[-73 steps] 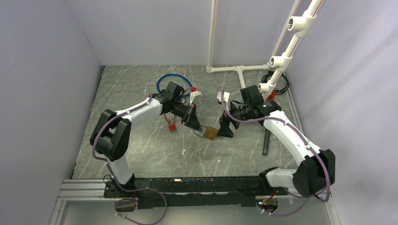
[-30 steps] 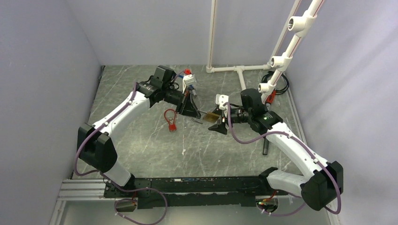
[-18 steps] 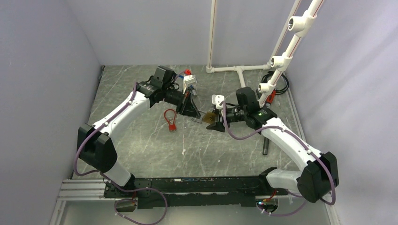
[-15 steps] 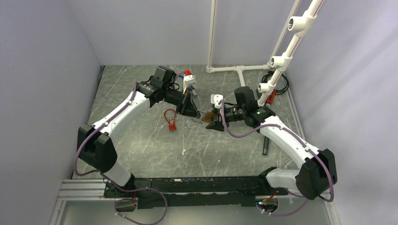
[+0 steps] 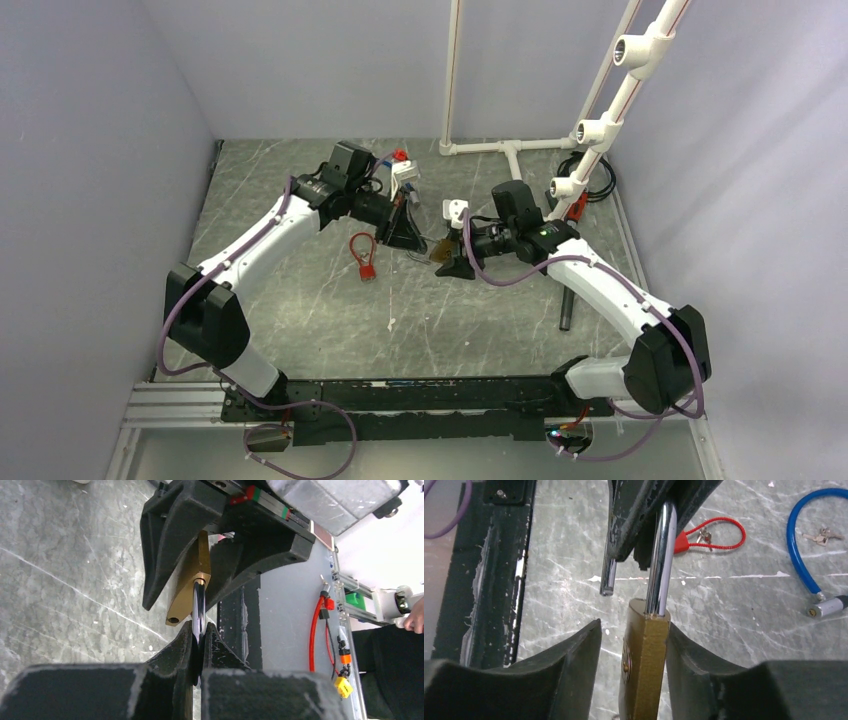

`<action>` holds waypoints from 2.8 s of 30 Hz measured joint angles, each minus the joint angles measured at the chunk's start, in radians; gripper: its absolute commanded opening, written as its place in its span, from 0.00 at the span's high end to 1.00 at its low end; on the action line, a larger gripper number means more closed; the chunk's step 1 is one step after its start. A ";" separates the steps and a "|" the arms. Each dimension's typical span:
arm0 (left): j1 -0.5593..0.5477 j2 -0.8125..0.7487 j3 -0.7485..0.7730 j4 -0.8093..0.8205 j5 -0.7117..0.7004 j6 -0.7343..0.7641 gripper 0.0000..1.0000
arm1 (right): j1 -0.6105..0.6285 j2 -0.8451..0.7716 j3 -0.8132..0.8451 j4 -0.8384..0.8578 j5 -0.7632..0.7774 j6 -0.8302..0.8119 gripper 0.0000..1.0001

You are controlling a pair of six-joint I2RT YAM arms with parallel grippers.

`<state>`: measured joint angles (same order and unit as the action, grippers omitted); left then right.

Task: Lock with the key
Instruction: Lock the lock.

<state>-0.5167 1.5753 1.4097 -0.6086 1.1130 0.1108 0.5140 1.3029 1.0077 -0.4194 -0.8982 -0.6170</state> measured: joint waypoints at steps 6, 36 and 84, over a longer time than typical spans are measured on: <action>0.066 -0.041 -0.103 0.147 0.076 -0.152 1.00 | -0.014 -0.004 0.011 0.018 -0.052 0.090 0.25; 0.158 -0.105 -0.127 0.861 0.240 -0.901 1.00 | -0.021 -0.037 0.036 0.585 -0.147 0.689 0.61; 0.159 -0.161 0.045 0.095 0.165 -0.183 1.00 | -0.029 -0.020 0.098 0.546 -0.212 0.902 1.00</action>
<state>-0.3580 1.4147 1.4544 -0.5137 1.2778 -0.0723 0.4850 1.2831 1.1057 0.1261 -1.1103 0.2848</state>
